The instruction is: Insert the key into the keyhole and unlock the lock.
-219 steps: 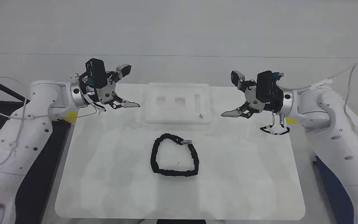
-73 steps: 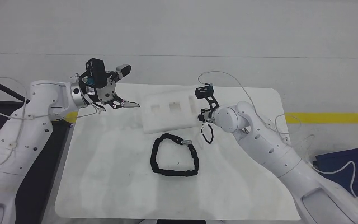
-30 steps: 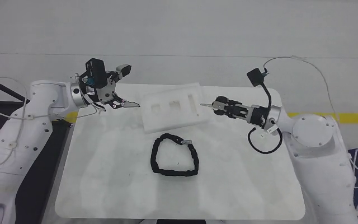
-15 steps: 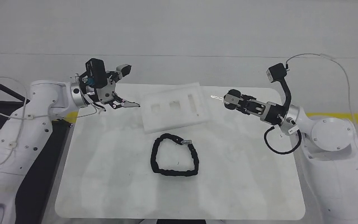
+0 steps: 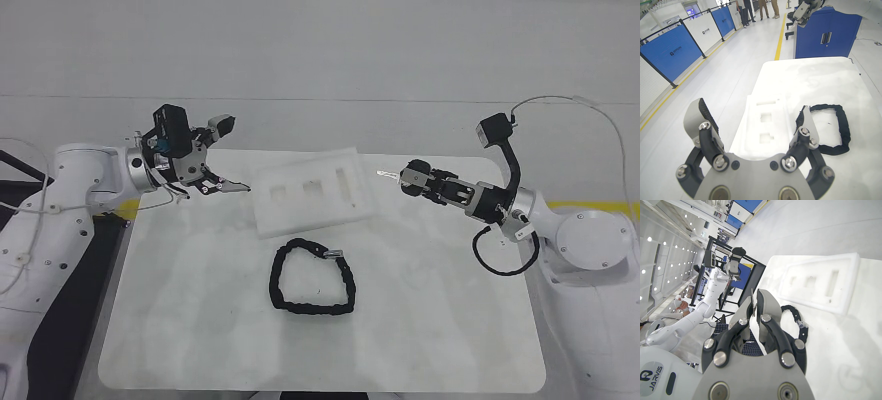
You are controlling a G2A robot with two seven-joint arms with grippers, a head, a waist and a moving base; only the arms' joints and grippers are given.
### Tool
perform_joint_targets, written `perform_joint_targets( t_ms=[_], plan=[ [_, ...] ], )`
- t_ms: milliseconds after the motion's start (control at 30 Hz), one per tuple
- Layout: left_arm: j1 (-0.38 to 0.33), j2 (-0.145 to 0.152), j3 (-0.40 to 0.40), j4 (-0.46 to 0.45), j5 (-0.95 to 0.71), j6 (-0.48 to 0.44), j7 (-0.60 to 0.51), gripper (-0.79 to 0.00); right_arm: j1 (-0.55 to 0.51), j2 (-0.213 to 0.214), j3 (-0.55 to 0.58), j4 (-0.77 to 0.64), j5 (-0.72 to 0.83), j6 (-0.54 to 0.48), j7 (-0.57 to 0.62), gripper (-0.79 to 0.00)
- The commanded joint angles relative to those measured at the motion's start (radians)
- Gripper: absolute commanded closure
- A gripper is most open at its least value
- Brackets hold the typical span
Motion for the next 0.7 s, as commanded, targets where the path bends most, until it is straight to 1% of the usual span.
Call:
perform_joint_targets(
  t_ms=[0,133,267,400,667],
  plan=[
    [0.014,-0.003,0.013,-0.021,0.01,0.002,-0.049,-0.785,0.0,0.0,0.0,0.0,0.0,0.0,0.0,0.0],
    [0.034,-0.021,0.057,-0.055,-0.013,0.052,-0.14,-0.785,0.0,0.0,0.0,0.0,0.0,0.0,0.0,0.0],
    [0.043,-0.05,0.126,-0.09,-0.008,0.081,-0.189,-0.785,0.0,0.0,0.0,0.0,0.0,0.0,0.0,0.0],
    [0.039,-0.086,0.202,-0.083,0.023,0.084,-0.158,-0.785,0.0,0.0,0.0,0.0,0.0,0.0,0.0,0.0],
    [-0.01,-0.166,0.332,0.015,0.136,0.065,-0.045,-0.785,0.0,0.0,0.0,0.0,0.0,0.0,0.0,0.0]
  ],
)
